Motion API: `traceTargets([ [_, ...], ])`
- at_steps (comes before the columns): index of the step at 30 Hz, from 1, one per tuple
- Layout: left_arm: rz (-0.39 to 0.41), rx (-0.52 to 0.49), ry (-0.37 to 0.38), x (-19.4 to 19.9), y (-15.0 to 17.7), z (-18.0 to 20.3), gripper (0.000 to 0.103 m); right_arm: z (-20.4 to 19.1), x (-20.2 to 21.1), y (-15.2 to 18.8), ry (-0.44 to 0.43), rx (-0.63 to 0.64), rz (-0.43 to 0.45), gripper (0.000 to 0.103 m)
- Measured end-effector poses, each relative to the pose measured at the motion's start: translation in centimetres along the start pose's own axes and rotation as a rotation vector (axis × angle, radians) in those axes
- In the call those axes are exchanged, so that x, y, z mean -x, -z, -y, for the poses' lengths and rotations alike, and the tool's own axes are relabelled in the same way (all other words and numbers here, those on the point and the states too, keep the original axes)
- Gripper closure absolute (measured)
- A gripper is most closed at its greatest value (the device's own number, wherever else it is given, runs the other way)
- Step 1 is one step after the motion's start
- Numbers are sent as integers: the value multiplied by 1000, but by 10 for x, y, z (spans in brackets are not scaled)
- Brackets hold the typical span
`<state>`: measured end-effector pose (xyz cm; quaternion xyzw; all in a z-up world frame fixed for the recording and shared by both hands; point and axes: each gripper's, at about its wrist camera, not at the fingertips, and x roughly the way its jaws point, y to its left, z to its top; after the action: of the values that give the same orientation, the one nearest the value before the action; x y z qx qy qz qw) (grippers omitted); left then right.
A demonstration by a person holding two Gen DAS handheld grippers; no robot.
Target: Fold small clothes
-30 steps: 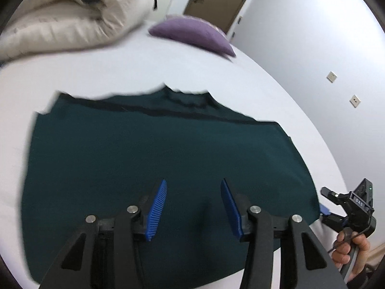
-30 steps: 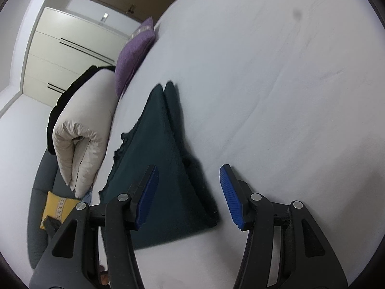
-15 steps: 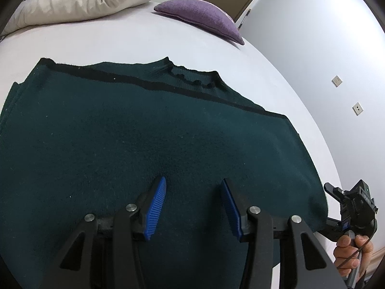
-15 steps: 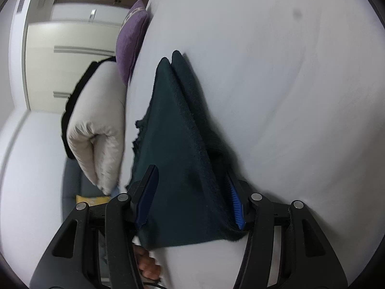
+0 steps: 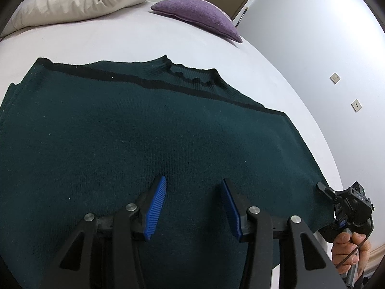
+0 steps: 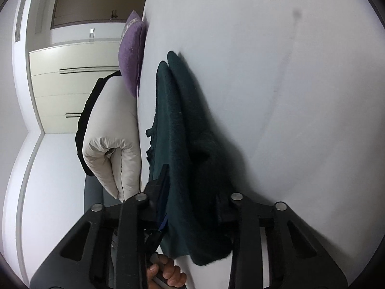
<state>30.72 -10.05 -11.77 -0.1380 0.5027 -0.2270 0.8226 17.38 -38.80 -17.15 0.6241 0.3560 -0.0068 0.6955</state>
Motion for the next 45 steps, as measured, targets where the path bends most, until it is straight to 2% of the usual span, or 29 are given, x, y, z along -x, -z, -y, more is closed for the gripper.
traceTargets([
  [3,-3,0,8,1,0,-1,54,0,-1,0,-5,-11,23,84],
  [5,-4,2,11,2,0,-2,54,-5,-5,0,7,27,14,86],
  [7,-2,2,12,2,0,-2,54,-5,-9,-1,15,41,-9,86],
  [11,-2,-2,7,3,1,-1,54,-13,-23,3,-23,81,-85,83],
  [14,-2,-3,8,3,1,-1,54,-17,-27,2,9,104,-72,83],
  [16,-4,1,11,3,1,-1,54,-17,-29,0,21,106,-68,87],
  [21,-3,7,24,3,2,-3,54,-18,-27,0,50,116,-1,92],
  [24,-4,35,53,6,2,-11,59,-33,-25,6,105,179,48,92],
  [25,-5,52,68,6,1,-15,64,-41,-25,8,120,201,65,92],
  [27,-11,101,99,8,0,-28,75,-66,-26,15,159,268,104,92],
  [28,-17,134,118,8,0,-37,88,-80,-29,20,178,304,118,92],
  [29,-28,181,152,8,-1,-48,93,-104,-39,30,207,372,130,92],
  [31,-52,303,274,9,-2,-73,95,-142,-60,53,254,518,116,92],
  [32,-51,360,327,13,-2,-85,96,-165,-79,73,271,641,77,92],
  [33,-32,397,346,20,-1,-95,97,-188,-99,98,272,777,17,92],
  [34,-13,419,362,27,0,-102,94,-208,-122,130,268,936,-62,92],
  [35,8,453,402,34,2,-113,82,-219,-139,156,277,1050,-115,92],
  [37,38,521,478,45,7,-130,67,-227,-166,197,297,1222,-204,92],
  [38,42,543,483,50,8,-136,67,-226,-180,216,313,1295,-250,92],
  [40,37,573,506,55,9,-142,61,-223,-192,235,328,1356,-283,92],
  [45,68,671,592,62,15,-151,46,-219,-202,252,398,1459,-252,92],
])
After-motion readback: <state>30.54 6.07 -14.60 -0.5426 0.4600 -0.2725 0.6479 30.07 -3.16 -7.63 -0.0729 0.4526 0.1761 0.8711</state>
